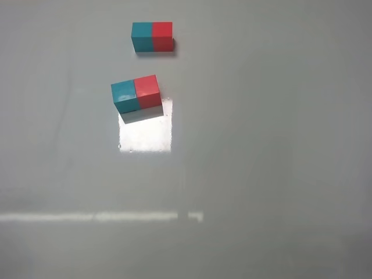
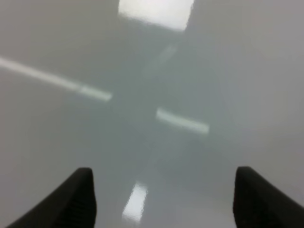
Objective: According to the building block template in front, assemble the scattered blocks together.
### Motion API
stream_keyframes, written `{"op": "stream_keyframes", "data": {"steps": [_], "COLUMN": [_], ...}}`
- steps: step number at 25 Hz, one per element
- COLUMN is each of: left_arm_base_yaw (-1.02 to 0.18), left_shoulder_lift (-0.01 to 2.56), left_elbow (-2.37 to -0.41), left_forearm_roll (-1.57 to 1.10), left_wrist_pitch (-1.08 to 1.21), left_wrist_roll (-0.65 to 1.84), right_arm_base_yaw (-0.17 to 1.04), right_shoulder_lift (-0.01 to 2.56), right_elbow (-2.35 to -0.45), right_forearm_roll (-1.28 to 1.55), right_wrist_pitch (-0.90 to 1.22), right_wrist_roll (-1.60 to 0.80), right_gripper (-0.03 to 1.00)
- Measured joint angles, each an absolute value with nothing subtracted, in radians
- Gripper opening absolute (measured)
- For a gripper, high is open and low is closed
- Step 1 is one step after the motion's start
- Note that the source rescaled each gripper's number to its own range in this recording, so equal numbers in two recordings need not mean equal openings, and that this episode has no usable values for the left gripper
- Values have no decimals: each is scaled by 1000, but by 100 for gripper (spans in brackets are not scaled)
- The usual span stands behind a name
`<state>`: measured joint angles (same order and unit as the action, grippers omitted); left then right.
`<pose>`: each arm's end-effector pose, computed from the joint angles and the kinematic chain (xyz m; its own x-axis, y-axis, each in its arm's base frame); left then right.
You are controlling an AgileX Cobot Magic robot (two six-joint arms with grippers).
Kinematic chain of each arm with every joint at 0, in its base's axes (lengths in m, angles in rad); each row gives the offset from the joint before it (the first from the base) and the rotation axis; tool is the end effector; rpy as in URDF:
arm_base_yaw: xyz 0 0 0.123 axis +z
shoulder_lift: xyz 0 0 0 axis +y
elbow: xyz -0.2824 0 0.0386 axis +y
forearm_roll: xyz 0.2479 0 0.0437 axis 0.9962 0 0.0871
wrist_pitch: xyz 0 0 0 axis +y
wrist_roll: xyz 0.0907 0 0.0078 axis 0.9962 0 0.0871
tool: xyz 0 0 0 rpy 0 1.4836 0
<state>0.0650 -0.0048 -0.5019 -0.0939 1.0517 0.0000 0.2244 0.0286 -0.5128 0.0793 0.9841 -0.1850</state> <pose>-0.0051 -0.0078 0.2787 -0.4392 -0.0752 -0.8952 -0.0123 0.9969 -0.0777 -0.0003 0.0061 0.2873 -0.3464 -0.2229 -0.9112 -0.3330 0.9373 -0.1027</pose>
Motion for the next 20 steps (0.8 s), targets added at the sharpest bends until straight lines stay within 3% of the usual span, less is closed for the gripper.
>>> {"op": "stream_keyframes", "data": {"steps": [7, 15, 20], "left_arm_base_yaw": [65, 65, 65], "left_shoulder_lift": [-5, -5, -5], "left_elbow": [-502, -502, -502], "left_forearm_roll": [-94, -94, -94], "left_wrist_pitch": [1052, 1052, 1052], "left_wrist_roll": [0, 0, 0], "right_arm_base_yaw": [205, -37, -78], "right_shoulder_lift": [29, -2, -6], "right_elbow": [-513, -511, -511], "right_forearm_roll": [10, -28, -28], "right_wrist_pitch": [983, 982, 982], "right_wrist_roll": [-88, -34, -32], "right_gripper": [72, 72, 72]}}
